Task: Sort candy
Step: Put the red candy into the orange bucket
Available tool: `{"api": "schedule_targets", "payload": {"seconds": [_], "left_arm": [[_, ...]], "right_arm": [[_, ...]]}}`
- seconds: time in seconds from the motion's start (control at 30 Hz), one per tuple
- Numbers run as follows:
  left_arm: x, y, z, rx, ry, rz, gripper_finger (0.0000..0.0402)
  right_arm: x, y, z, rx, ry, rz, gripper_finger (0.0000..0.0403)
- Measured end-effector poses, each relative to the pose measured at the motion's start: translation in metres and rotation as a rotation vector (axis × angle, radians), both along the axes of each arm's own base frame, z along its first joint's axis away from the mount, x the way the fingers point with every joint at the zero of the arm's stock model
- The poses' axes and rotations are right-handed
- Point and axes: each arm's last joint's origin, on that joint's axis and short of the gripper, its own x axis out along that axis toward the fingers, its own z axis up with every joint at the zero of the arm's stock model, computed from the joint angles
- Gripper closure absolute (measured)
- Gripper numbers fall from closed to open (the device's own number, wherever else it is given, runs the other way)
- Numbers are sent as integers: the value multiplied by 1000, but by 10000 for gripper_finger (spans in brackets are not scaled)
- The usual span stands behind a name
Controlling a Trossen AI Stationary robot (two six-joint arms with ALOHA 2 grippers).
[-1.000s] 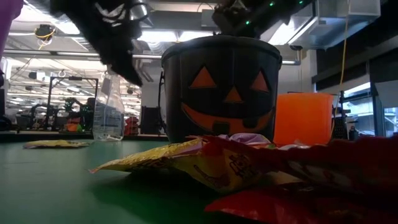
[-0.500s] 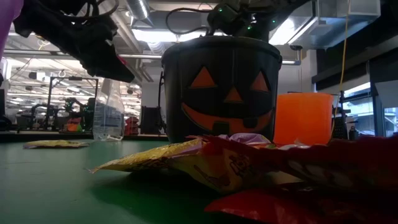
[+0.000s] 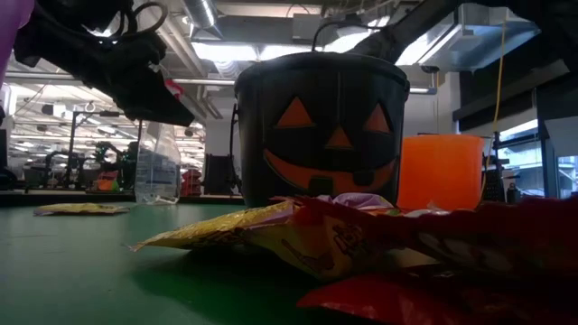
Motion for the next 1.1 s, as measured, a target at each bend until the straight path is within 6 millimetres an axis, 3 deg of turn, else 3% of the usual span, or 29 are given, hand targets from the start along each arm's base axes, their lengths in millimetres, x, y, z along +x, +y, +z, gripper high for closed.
{"api": "schedule_targets", "payload": {"seconds": [0.3,0.5,0.67,1.0,1.1], "left_arm": [[0,0,0,3,3,0,270],[0,0,0,3,5,0,270],[0,0,0,3,4,1,270],[0,0,0,-2,3,4,270],[-1,0,-1,-3,11,4,270]], "right_arm": [[8,-3,-22,-96,31,50,134],[9,-7,-34,-148,76,24,118],[10,-7,-37,-188,93,25,167],[10,-7,-37,-200,92,55,370],[10,-7,-37,-204,94,62,394]]}}
